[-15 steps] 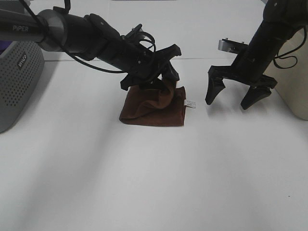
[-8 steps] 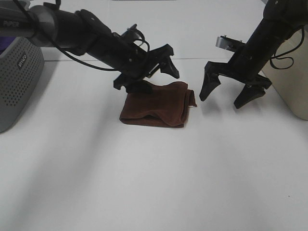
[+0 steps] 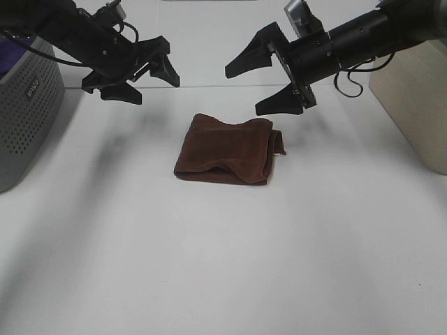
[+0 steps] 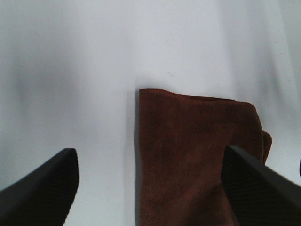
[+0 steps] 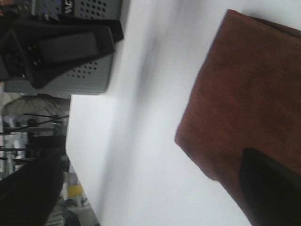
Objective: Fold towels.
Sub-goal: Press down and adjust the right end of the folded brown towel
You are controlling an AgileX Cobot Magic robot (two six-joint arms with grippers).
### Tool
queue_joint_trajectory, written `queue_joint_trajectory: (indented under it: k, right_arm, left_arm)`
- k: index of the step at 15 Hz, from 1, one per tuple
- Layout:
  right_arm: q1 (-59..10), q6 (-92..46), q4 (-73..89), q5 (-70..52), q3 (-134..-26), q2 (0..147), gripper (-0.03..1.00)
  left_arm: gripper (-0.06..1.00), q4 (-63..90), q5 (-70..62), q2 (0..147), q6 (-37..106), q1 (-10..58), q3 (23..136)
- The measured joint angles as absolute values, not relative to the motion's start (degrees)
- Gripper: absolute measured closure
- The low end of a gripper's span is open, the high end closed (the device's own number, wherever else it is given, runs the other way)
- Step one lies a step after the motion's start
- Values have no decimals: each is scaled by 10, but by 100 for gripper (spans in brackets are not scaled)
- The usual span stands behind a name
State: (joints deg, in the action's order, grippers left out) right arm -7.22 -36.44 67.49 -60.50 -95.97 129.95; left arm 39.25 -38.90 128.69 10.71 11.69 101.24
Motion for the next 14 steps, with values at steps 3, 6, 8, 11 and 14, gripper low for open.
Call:
queue_joint_trajectory:
  k: [3,6,8,11,14]
  right_arm:
    - [-72,-406,737,-606,-960,1357,0]
    - [-72,-428,756,-604,-960,1399,0]
    - [-72,-433,741,-584,-960,1405,0]
    - [-72,-425,708,-576,-960,1405,0]
    - [-72,-421,669,-578,-960,1388,0]
  left_arm:
    - [18,386,-393,1287,107,117,1012]
    - [18,383,-395,1287,107,117,1012]
    - [18,383,-402,1287,107,117,1012]
    - [18,382,-408,1287,107,117,1012]
    - [18,382,-411,1287,107,117,1012]
